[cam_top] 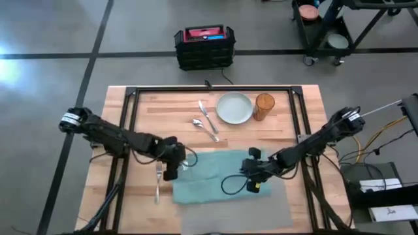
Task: Set table place
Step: Fold the blue napkin on the gray placemat
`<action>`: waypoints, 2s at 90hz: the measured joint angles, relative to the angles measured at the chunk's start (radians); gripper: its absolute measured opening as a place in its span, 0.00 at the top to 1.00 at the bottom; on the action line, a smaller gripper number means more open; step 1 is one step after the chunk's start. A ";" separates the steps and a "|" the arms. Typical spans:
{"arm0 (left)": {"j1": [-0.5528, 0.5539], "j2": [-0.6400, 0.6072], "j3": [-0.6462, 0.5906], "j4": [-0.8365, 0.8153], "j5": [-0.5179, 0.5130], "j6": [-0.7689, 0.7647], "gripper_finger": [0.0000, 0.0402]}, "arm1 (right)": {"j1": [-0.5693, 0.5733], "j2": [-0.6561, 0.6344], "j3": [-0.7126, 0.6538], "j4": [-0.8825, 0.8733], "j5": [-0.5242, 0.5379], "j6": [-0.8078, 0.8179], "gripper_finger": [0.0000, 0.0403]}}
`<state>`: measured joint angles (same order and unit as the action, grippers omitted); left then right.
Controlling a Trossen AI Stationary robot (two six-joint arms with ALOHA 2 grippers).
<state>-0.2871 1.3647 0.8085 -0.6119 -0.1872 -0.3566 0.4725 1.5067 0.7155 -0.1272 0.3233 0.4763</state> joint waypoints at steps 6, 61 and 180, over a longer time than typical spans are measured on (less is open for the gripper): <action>-0.009 0.000 -0.020 -0.044 -0.106 -0.045 0.73 | 0.003 0.024 0.000 0.007 0.001 -0.014 0.97; -0.027 0.011 -0.198 0.578 0.192 -0.026 0.72 | 0.014 0.144 0.000 0.016 0.043 0.066 0.99; 0.004 0.004 -0.242 0.251 0.049 -0.231 0.60 | 0.014 0.144 0.000 0.011 0.043 0.088 0.99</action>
<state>-0.2832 1.3685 0.5667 -0.3605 -0.1383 -0.5877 0.4862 1.6508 0.7151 -0.1158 0.3668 0.5640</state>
